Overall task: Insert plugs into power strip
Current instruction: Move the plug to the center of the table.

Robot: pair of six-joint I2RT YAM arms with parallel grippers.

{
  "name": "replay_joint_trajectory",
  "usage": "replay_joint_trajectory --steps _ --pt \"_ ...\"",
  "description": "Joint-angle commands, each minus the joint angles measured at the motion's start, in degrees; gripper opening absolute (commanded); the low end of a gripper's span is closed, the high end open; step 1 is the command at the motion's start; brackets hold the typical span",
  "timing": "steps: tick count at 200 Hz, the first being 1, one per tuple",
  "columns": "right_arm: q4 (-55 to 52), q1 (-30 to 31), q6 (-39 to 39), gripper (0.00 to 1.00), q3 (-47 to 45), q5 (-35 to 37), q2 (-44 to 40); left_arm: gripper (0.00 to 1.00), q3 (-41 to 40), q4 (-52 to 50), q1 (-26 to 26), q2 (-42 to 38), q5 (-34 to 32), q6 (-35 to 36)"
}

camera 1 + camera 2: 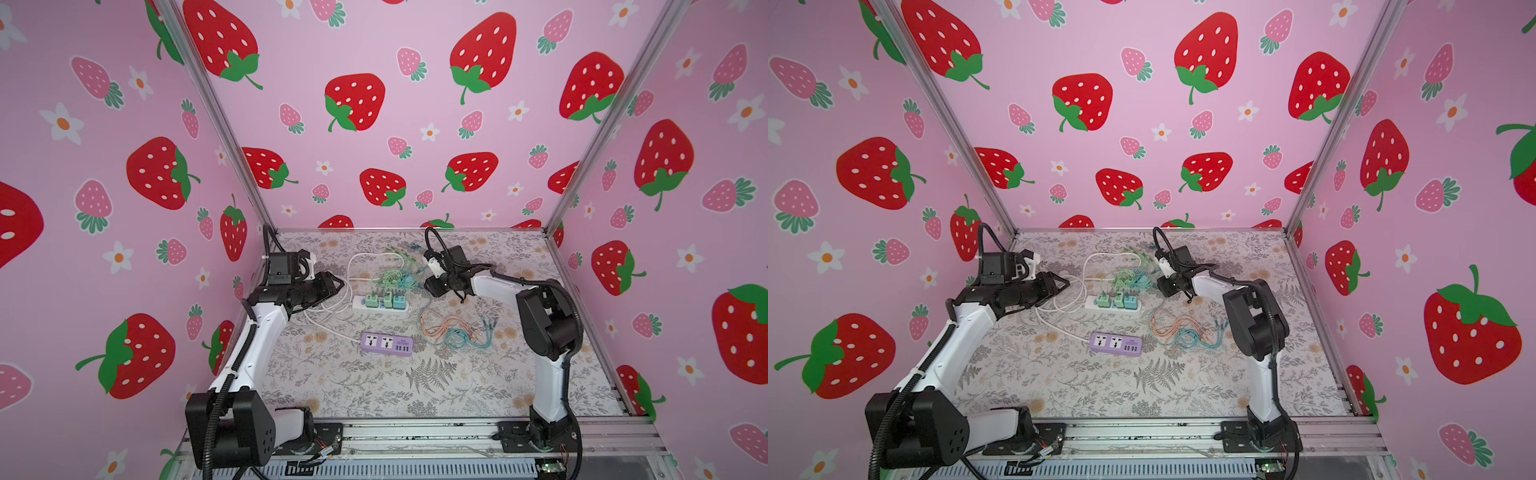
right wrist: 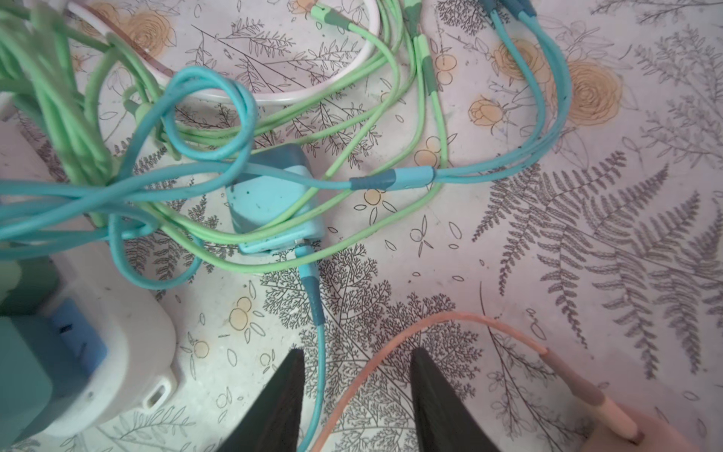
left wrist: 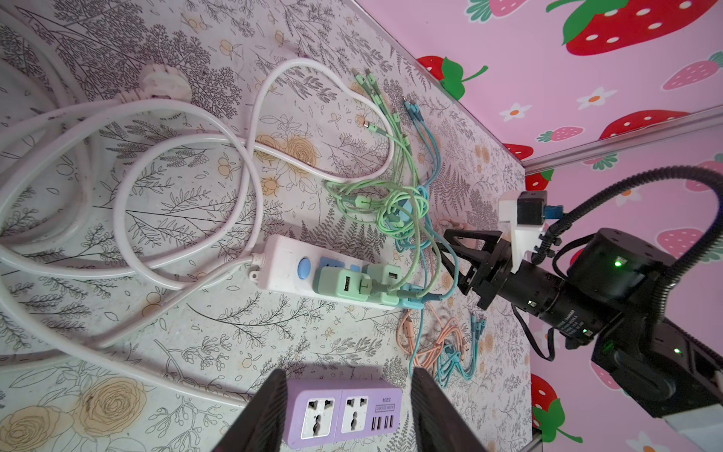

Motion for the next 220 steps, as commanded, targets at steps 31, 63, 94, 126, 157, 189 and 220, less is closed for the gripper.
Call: replay_joint_trajectory --steps 31,63,94,126,157,189,220 --pt "-1.72 2.82 4.67 0.55 -4.39 3.68 -1.52 0.54 0.17 0.73 0.32 -1.27 1.34 -0.42" --pt "-3.88 4.30 8.21 0.52 -4.41 6.20 -0.75 0.54 0.04 1.18 0.34 -1.40 1.84 -0.75" --pt "-5.70 4.62 9.83 0.31 -3.79 7.71 0.14 0.54 0.20 0.91 0.33 -1.78 1.81 -0.44" --pt "-8.46 4.62 10.38 0.03 -5.21 10.69 -1.93 0.54 0.10 0.64 0.50 -2.57 1.55 -0.23" --pt "-10.03 4.62 11.20 0.00 -9.67 13.59 -8.06 0.54 0.01 0.64 0.76 -2.85 1.73 -0.25" --pt "-13.08 4.54 11.72 0.00 -13.65 14.65 -13.14 0.54 -0.21 1.34 0.73 -3.01 2.16 -0.93" --pt "-16.53 4.54 12.56 0.00 -16.89 13.26 -15.38 0.54 -0.15 1.43 0.73 -3.12 2.61 -1.13"
